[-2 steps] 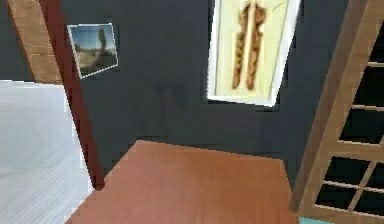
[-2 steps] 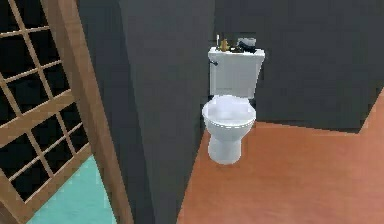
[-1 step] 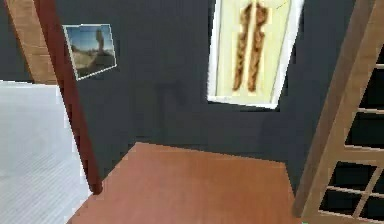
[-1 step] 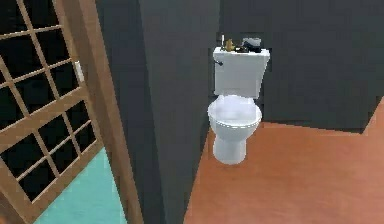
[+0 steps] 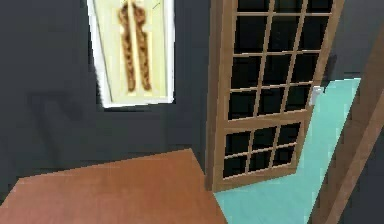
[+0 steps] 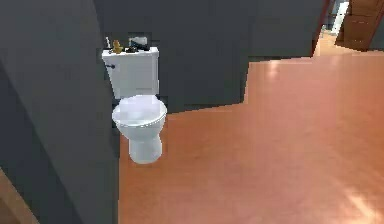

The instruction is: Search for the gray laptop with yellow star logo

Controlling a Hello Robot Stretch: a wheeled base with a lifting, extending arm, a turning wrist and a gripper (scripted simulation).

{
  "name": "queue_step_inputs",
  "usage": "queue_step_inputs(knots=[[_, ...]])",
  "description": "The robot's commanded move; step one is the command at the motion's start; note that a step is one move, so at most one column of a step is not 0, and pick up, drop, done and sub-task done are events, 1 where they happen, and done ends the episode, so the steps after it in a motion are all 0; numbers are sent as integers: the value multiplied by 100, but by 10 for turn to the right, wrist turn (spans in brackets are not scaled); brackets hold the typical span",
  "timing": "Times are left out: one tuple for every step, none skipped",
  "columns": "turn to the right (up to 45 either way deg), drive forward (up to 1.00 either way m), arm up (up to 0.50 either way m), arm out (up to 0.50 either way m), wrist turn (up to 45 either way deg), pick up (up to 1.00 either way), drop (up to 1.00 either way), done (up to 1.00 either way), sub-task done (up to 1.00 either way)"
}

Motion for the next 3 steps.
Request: queue_step_inputs(knots=[[0, 50, 0, 0, 0, 0, 0, 0, 0], [210, 0, 0, 0, 0, 0, 0, 0, 0], [0, 55, 0, 0, 0, 0, 0, 0, 0]])
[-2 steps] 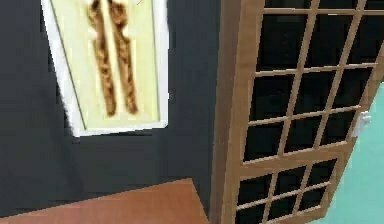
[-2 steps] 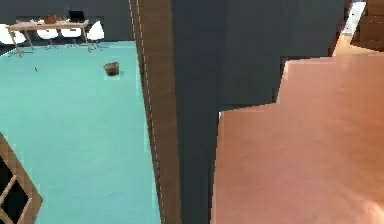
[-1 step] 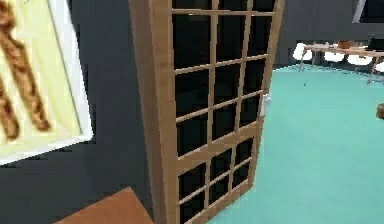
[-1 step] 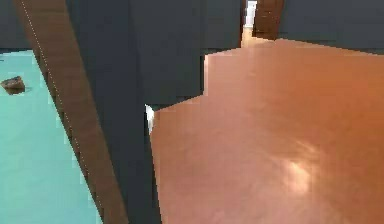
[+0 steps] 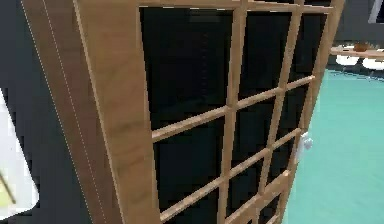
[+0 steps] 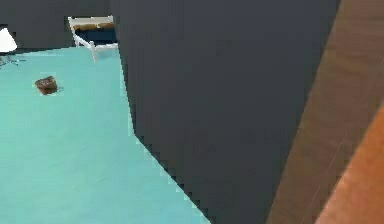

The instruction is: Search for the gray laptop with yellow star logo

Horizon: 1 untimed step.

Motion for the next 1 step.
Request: queue_step_inputs(knots=[[450, 0, 0, 0, 0, 0, 0, 0, 0]])
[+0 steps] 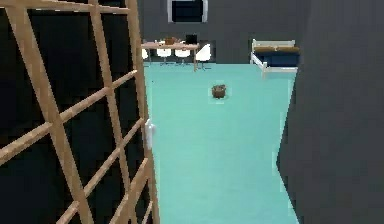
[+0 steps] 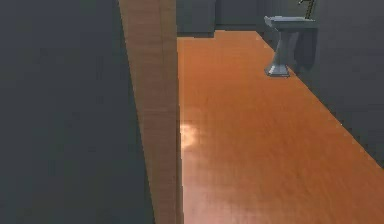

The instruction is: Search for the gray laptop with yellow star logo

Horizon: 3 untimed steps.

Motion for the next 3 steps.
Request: queue_step_inputs(knots=[[180, 0, 0, 0, 0, 0, 0, 0, 0], [0, 100, 0, 0, 0, 0, 0, 0, 0], [30, 0, 0, 0, 0, 0, 0, 0, 0]])
